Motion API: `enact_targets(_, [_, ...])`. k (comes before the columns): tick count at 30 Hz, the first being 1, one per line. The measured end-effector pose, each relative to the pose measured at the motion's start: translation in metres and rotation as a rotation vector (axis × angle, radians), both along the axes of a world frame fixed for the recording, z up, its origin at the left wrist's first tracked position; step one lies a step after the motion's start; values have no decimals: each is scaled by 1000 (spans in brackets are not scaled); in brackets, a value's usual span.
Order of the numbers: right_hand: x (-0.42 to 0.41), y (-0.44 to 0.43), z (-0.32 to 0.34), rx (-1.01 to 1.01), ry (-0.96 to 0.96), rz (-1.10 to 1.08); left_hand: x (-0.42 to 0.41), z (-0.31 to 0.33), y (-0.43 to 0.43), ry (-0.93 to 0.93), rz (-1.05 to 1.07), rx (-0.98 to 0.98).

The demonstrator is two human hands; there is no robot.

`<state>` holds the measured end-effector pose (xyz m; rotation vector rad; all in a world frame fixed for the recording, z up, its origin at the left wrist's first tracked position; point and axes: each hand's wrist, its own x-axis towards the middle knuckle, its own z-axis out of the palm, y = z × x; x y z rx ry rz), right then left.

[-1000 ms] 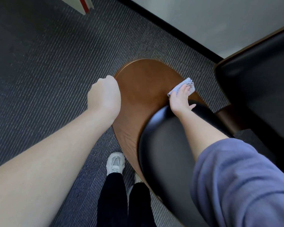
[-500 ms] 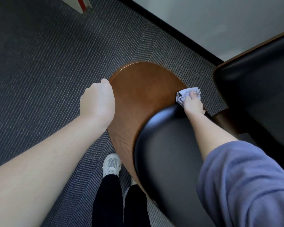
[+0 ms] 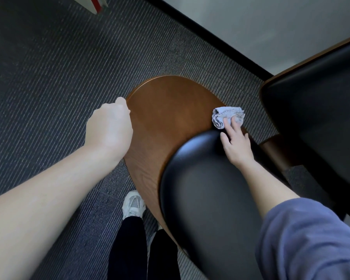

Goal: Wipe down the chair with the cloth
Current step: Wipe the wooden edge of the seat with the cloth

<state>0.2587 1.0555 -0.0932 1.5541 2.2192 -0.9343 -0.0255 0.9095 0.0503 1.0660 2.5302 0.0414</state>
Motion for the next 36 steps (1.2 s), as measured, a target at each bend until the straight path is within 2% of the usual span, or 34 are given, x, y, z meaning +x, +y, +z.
enact_targets(3, [-8, -1, 0, 38, -80, 9, 0, 1, 1, -2, 8, -16])
enact_targets(5, [-11, 1, 3, 131, -120, 32, 1, 1, 1, -9, 17, -16])
enact_targets(7, [-10, 3, 2, 161, -76, 70, 0, 1, 1, -8, 23, -17])
enact_targets(11, [-10, 5, -1, -27, 24, 47, 0, 0, 0, 2, 6, -20])
enact_targets(16, [-12, 18, 1, -118, -163, -19, 0, -1, -1, 21, -12, -11])
enact_targets(22, [-34, -12, 13, -73, -71, 152, 0, 0, 0, 25, -11, 4])
enact_targets(30, [-72, -53, 40, 103, 30, 509, 0, 2, 1, 24, -25, -33])
enact_targets(32, [-86, -51, 44, 126, 50, 485, -1, 3, 1, 13, -19, -30])
enact_targets(36, [-112, -40, 52, 117, 86, 281, -4, 3, 0, -6, -40, -14])
